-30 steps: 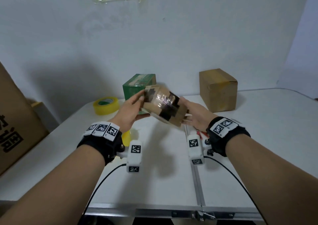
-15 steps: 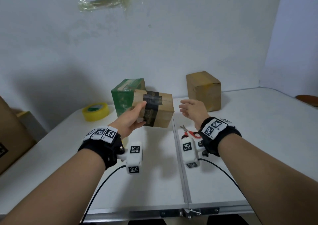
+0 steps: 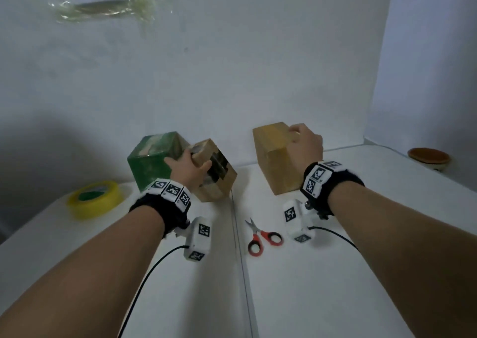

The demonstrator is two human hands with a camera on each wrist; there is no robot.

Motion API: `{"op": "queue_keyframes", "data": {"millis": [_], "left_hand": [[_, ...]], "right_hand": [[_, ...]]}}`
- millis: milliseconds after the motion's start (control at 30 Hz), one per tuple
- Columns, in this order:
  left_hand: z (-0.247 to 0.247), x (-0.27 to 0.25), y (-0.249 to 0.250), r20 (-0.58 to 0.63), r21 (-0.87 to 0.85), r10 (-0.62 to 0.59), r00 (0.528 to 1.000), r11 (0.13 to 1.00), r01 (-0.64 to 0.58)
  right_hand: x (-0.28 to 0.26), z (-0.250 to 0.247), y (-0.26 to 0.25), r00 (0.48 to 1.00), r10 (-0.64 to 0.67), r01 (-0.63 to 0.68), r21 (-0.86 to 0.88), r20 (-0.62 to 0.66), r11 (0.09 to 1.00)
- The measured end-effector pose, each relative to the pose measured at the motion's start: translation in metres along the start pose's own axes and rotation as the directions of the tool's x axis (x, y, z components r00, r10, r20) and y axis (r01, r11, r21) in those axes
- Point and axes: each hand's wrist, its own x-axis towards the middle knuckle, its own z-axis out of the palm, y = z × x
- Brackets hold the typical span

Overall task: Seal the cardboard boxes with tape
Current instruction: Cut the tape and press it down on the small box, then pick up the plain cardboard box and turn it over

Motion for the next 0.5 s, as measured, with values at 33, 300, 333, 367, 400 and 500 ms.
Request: {"op": "queue_keyframes", "data": {"millis": [33,300,333,367,400,500], "left_hand": [[0.002,0.003,0.002,-0.013,0.08,0.012,1.0,0.997,-0.01],[0.0,0.012,0.015,-0.099,0.621,0.422,0.901,0.734,-0.276],[-0.001,0.013,0.017,-0.089,0.621,0.435,0.896,0.728,-0.291],[-0.003,0.013,0.018,-0.085,0.612,0.45,0.889,0.728,-0.31],[-0.004,0.013,0.019,-0.079,0.594,0.458,0.885,0.735,-0.327],[-0.008,0.011,0.018,-0.085,0.521,0.487,0.869,0.766,-0.377]], "right_hand": [[0.007,0.005,0.002,0.999,-0.014,0.018,-0.116,0.036,0.993],[0.027,0.035,0.006,0.948,0.203,-0.067,-0.472,0.244,0.879],[0.028,0.036,0.006,0.946,0.228,-0.099,-0.463,0.231,0.881],[0.028,0.037,0.006,0.948,0.241,-0.125,-0.452,0.209,0.883],[0.028,0.038,0.007,0.953,0.241,-0.139,-0.439,0.186,0.888],[0.023,0.036,0.007,0.97,0.207,-0.152,-0.35,0.124,0.924]]}}
